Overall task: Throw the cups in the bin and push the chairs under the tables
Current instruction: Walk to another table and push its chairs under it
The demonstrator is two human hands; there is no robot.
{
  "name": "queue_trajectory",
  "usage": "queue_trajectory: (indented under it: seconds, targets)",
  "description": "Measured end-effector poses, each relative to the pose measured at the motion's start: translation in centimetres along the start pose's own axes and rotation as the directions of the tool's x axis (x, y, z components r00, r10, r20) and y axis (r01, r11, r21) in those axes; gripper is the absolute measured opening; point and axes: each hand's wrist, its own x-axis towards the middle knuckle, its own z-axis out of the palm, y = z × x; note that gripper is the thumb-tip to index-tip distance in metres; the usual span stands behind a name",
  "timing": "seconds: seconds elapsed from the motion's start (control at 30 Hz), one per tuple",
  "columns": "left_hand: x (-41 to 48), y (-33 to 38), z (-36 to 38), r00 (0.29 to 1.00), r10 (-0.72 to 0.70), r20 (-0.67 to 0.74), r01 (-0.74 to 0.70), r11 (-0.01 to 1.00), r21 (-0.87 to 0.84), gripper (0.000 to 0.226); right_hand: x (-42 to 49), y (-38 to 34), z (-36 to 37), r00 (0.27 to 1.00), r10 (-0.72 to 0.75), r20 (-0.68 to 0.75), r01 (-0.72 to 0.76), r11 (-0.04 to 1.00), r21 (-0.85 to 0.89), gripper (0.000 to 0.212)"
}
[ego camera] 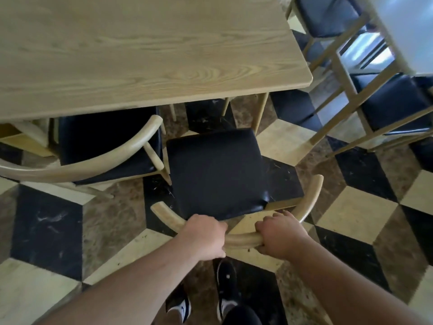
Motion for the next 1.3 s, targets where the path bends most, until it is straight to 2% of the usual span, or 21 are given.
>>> queue_trajectory:
  seconds: [0.17, 0.3, 0.57, 0.77, 0.9, 1.07, 1.3]
  targets:
    - [3.2, -2.7, -3.3, 0.995, -0.099, -0.017, 0.099, 0.995, -0.017, 0.043, 3.9, 2.8, -3.5, 0.999, -0.019, -0.031, 0.019, 1.000, 0.011, 0.038]
    - [6.2, -4.6, -6.7, 0.987, -0.135, -0.085, 0.133, 0.991, -0.030, 0.041, 7.5, 6.1, -6.8, 0.998, -0.033, -0.051, 0.033, 0.999, 0.013, 0.038]
    - [11.7, -7.6, -13.2, 0.975, -0.182, -0.125, 0.185, 0.982, 0.020, 0.037, 13.1, 11.5, -12.5, 0.991, -0.085, -0.104, 0.086, 0.996, 0.008, 0.039]
    - [14.1, -10.0, -16.9, 0.973, -0.222, -0.066, 0.224, 0.975, 0.018, 0.032, 16.9, 13.6, -15.7, 0.981, -0.164, -0.100, 0.164, 0.986, -0.010, 0.038]
    - [15.4, -11.1, -17.8, 0.988, -0.155, 0.025, 0.155, 0.988, 0.001, 0.031, 18.3, 14.8, -16.5, 0.961, -0.266, -0.077, 0.266, 0.964, -0.014, 0.027]
    - [15.9, -12.0, -17.6, 0.993, -0.091, 0.072, 0.088, 0.995, 0.045, 0.040, 18.9, 15.5, -15.4, 0.936, -0.325, -0.138, 0.330, 0.944, 0.012, 0.037]
    - [16.1, -12.2, -17.9, 0.991, -0.082, 0.106, 0.079, 0.996, 0.031, 0.042, 18.8, 15.6, -15.6, 0.933, -0.344, -0.104, 0.347, 0.938, 0.012, 0.044]
